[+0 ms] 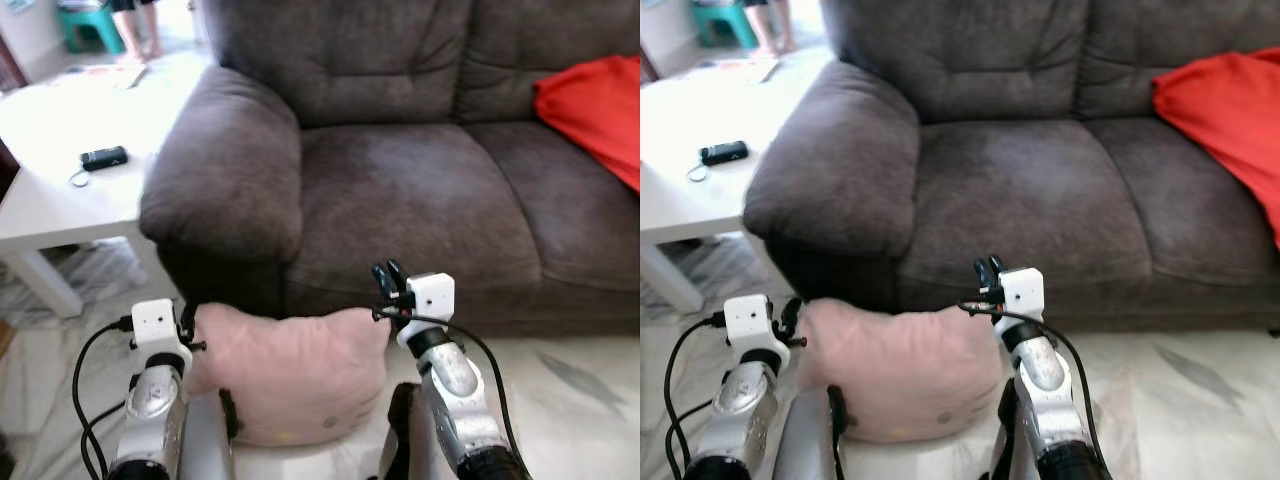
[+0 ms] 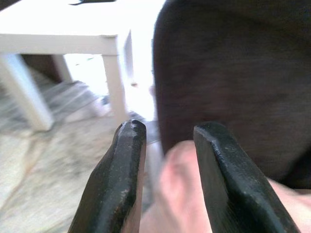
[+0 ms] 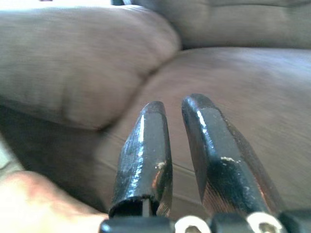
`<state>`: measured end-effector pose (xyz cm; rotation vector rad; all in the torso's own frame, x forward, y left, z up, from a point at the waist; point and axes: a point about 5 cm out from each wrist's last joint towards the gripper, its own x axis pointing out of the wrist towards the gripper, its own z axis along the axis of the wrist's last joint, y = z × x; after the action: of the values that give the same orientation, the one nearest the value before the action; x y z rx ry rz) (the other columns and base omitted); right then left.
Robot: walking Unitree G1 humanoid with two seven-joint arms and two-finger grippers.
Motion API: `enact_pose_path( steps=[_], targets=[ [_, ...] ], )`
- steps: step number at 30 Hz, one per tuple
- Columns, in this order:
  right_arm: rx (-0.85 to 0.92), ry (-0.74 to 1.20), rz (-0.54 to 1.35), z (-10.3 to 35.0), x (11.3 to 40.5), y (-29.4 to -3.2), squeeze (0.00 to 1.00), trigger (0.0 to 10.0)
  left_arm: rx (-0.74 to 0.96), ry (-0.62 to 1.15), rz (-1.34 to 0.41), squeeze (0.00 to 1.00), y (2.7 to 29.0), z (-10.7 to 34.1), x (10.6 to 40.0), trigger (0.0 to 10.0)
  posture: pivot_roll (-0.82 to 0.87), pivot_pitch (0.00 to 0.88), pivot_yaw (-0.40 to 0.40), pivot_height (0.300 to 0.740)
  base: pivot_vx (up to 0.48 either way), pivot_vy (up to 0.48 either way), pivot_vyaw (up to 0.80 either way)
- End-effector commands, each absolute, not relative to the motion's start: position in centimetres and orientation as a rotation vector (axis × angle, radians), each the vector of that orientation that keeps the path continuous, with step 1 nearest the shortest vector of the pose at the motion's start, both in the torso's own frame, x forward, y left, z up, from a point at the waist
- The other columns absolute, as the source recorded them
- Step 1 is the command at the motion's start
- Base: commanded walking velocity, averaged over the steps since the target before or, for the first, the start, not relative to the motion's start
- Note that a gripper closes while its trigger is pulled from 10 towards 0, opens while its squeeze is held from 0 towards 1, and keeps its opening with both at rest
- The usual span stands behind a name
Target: Move the pillow to the sofa from floor
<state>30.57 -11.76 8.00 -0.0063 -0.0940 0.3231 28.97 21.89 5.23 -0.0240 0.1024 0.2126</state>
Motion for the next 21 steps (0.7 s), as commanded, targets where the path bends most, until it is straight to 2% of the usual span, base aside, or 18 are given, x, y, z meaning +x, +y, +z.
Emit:
enact_pose_path(
  steps=[1,13,18,21],
  targets=[
    [-0.008,-0.116,0.335,8.64,30.84,-11.36,0.00,10.0,-0.017,0.122,0.224,0.00,22.06,4.92,28.87,10.0,0.14,0.052,-0.048,0.459,0.000,0.000,0.00],
    [-0.034,-0.116,0.360,8.67,30.84,-11.28,0.00,10.0,-0.018,0.127,0.187,0.00,21.20,4.81,29.20,10.0,0.13,0.050,-0.050,0.459,0.000,0.000,0.00],
    [-0.018,-0.116,0.362,8.63,30.78,-11.17,0.00,10.0,-0.019,0.128,0.183,0.00,21.19,4.81,29.24,10.0,0.13,0.051,-0.050,0.459,0.000,0.000,0.64],
    [0.005,-0.111,0.351,8.55,30.79,-11.22,0.00,10.0,-0.016,0.129,0.174,0.00,21.18,4.83,29.29,10.0,0.13,0.053,-0.047,0.459,0.000,0.000,0.00]
  ],
)
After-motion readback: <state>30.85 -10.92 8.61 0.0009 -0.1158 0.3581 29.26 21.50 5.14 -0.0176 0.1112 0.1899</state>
